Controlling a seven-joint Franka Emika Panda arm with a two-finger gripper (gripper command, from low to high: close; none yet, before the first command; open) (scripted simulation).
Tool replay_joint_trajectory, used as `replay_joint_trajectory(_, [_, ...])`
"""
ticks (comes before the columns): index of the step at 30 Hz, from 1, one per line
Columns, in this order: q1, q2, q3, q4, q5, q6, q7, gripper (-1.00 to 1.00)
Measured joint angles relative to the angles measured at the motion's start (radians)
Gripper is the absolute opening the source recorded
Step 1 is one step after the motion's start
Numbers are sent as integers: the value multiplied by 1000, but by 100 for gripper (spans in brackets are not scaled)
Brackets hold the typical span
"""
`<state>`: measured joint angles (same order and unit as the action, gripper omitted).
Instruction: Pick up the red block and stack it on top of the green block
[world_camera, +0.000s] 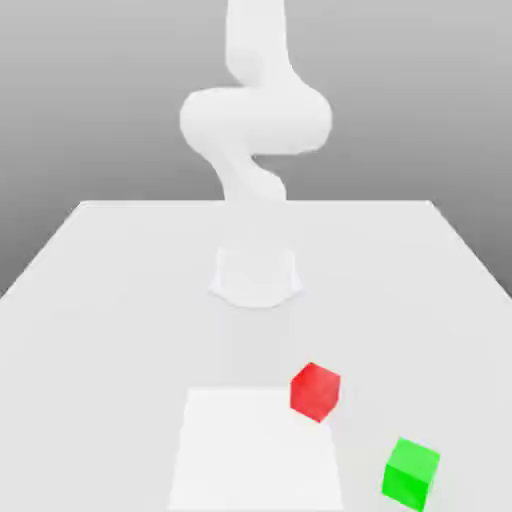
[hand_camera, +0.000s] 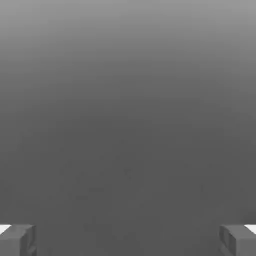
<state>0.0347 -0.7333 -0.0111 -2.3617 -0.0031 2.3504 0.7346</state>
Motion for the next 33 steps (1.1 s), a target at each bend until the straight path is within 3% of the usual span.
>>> replay_joint_trajectory(17, [249,610,-53,-500,-8,440,-577,0])
replay_joint_trajectory(24, [248,900,-21,-500,44,678,-657,0])
replay_joint_trajectory(25, [241,924,-13,-497,48,699,-660,-100])
replay_joint_trajectory(33, [240,900,-14,-500,39,677,-655,-100])
